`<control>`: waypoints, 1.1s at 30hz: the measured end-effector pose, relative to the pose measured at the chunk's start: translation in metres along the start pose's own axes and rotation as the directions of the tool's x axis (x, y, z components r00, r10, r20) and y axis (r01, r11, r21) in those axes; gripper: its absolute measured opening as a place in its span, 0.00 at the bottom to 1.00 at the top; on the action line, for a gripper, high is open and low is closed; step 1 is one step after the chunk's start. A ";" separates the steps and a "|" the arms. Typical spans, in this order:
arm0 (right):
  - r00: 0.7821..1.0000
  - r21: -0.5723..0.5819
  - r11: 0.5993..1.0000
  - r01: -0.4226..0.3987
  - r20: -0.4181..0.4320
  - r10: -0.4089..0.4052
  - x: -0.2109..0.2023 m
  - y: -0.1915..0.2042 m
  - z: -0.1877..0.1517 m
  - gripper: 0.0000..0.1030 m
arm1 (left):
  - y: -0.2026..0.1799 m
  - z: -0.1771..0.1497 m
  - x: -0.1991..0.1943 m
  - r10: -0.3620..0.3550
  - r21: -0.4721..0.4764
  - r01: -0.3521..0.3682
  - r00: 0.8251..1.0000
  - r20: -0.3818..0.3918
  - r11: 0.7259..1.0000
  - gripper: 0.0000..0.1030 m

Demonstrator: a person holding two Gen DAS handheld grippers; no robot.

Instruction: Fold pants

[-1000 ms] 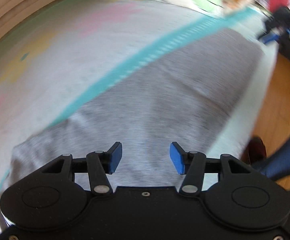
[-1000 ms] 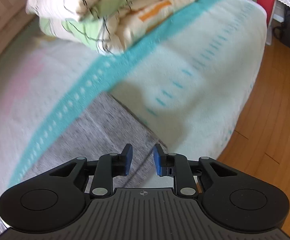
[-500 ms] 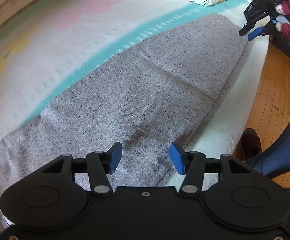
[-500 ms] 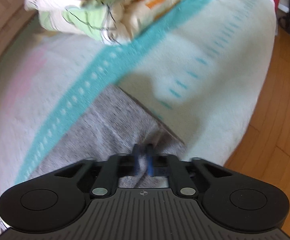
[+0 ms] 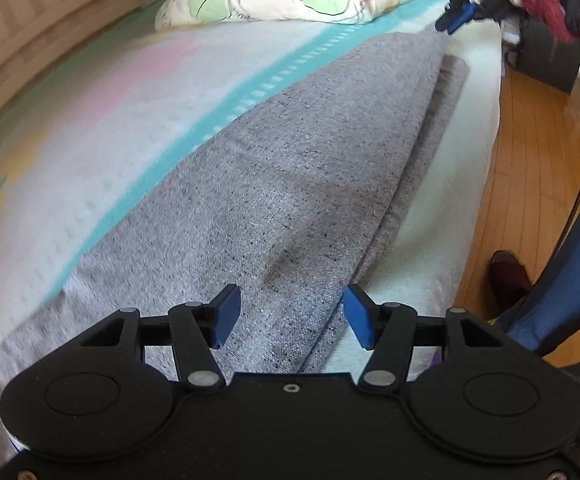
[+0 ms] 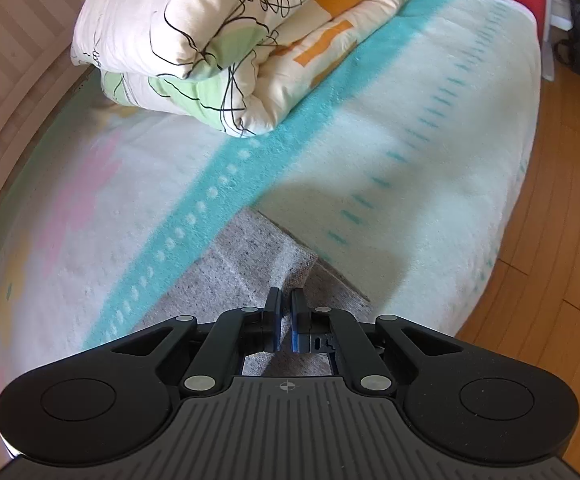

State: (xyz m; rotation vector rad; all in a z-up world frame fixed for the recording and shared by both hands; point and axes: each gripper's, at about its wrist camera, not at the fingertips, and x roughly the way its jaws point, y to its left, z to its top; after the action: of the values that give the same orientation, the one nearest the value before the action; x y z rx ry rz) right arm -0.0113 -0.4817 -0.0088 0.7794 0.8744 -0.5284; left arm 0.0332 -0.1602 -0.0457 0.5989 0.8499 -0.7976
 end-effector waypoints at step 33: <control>0.993 0.112 0.990 0.089 -0.087 -0.080 0.026 -0.036 0.009 0.43 | 0.045 0.013 -0.011 -0.256 -0.232 0.257 0.966 0.035 0.938 0.36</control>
State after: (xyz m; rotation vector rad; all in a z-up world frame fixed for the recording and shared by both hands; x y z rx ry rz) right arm -0.0178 -0.5138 -0.0405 0.8770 0.9623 -0.6299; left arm 0.0700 -0.1400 -0.0228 0.2786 1.0150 -0.9171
